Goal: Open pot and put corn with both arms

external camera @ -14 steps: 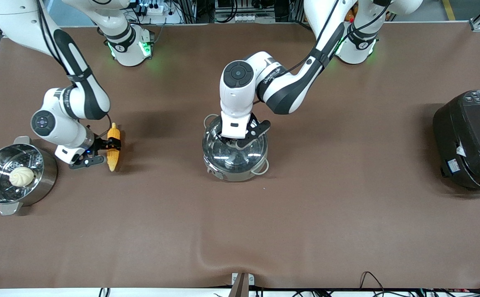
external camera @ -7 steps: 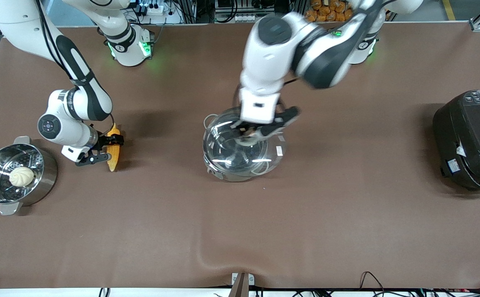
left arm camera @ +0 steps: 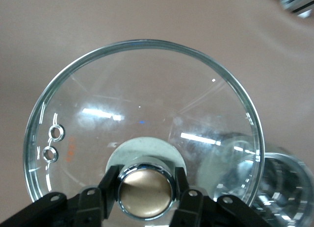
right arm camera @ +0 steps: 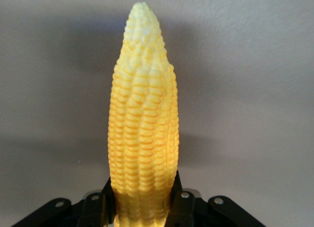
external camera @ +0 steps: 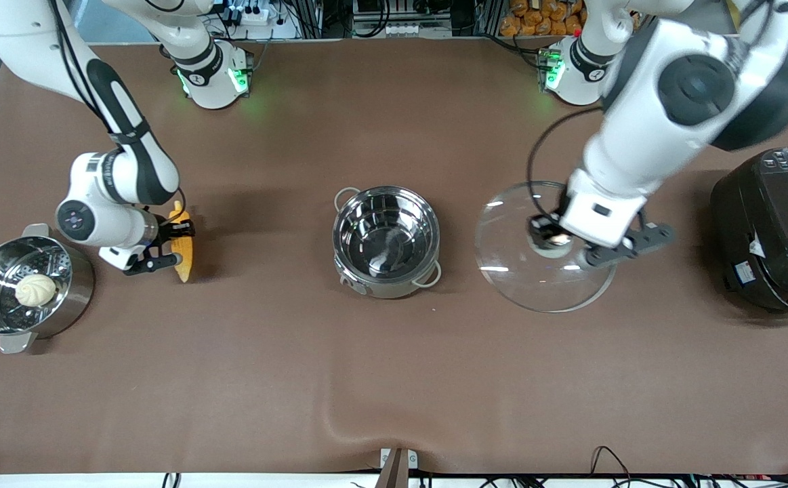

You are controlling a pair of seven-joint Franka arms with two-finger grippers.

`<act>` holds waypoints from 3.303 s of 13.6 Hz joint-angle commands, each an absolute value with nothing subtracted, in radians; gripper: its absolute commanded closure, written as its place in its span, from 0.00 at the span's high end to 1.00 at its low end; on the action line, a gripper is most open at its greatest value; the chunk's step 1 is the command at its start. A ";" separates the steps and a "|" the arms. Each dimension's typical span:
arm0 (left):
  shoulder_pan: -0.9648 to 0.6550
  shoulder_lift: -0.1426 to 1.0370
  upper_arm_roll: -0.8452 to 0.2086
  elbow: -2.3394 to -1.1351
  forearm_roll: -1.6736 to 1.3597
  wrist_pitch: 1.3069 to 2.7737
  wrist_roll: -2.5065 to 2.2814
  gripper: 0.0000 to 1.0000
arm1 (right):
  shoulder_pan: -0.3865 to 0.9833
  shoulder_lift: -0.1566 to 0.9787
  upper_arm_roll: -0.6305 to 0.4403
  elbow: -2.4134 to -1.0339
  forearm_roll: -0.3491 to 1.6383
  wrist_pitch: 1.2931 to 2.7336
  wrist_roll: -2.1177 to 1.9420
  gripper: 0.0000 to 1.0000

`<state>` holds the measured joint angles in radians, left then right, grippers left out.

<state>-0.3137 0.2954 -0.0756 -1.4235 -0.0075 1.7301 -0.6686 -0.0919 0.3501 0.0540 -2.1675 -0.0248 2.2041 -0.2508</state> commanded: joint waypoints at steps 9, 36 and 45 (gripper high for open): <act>-0.135 0.178 -0.090 -2.104 0.021 2.340 -0.488 0.00 | 0.340 0.379 0.066 -1.651 0.209 1.850 0.220 0.14; -0.038 0.023 -0.144 -1.698 0.017 1.707 -0.261 1.00 | 0.392 0.252 0.054 -1.629 0.187 1.833 0.429 1.00; -0.023 0.020 -0.135 -1.634 0.015 1.638 -0.210 1.00 | 0.094 0.018 0.054 -1.720 0.004 1.717 0.185 1.00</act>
<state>-0.0326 0.0066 -0.1481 -1.6771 0.0103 1.6671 -0.2609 0.1792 0.0491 0.0344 -1.7397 -0.0252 1.8007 0.2868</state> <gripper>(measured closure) 0.000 0.000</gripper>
